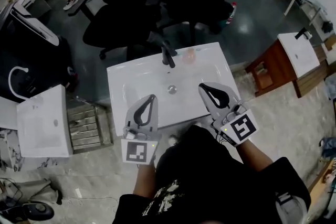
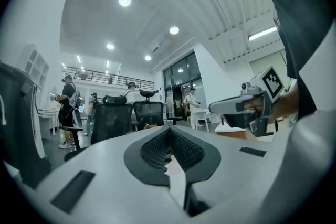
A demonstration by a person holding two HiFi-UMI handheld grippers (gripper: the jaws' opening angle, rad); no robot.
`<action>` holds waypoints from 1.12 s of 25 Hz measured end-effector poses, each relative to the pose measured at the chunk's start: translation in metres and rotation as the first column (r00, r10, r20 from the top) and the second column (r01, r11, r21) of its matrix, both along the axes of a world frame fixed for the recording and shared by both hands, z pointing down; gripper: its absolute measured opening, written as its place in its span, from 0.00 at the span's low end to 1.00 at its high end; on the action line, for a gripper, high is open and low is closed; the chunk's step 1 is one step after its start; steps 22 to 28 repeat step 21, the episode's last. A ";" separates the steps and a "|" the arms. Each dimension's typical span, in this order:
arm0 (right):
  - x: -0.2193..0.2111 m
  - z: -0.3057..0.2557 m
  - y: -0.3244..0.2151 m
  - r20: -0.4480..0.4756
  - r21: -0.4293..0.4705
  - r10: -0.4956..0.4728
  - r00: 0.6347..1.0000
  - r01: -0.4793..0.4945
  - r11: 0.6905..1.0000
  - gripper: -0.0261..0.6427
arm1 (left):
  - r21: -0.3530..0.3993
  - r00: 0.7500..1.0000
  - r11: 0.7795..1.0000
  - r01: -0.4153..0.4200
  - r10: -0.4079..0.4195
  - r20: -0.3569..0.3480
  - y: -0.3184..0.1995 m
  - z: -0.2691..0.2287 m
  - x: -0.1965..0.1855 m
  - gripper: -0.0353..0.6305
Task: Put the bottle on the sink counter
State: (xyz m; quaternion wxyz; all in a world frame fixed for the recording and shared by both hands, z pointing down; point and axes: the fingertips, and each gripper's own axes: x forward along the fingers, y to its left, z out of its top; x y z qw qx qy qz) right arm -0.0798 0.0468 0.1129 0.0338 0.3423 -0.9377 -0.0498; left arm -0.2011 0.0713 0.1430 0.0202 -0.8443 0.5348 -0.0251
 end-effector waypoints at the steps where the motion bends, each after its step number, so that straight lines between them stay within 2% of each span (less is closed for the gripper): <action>1: 0.008 0.002 -0.001 -0.014 -0.004 0.021 1.000 -0.021 1.000 0.03 | 0.006 1.000 1.000 -0.020 0.020 -0.002 -0.001 -0.001 0.008 0.07; 4: 0.024 0.010 -0.004 -0.015 -0.029 0.056 0.998 -0.056 0.998 0.03 | 0.010 0.999 0.999 -0.049 0.050 -0.017 -0.004 -0.004 0.030 0.07; 10: 0.039 0.019 -0.007 -0.005 -0.031 0.031 1.000 -0.031 0.999 0.03 | 0.008 0.996 0.996 -0.087 0.087 -0.014 -0.012 -0.006 0.070 0.07; 17: 0.054 0.021 -0.023 -0.052 -0.014 -0.134 0.990 0.133 0.991 0.03 | 0.000 0.999 1.000 -0.018 0.018 -0.039 -0.031 -0.018 0.102 0.07; 21: 0.079 0.011 -0.040 -0.036 -0.034 -0.153 0.988 0.151 0.988 0.03 | -0.021 0.998 1.000 0.013 -0.015 -0.061 -0.039 -0.029 0.122 0.07; 28: 0.079 0.011 -0.040 -0.036 -0.034 -0.153 0.988 0.151 0.988 0.03 | -0.021 0.998 1.000 0.013 -0.015 -0.061 -0.039 -0.029 0.122 0.07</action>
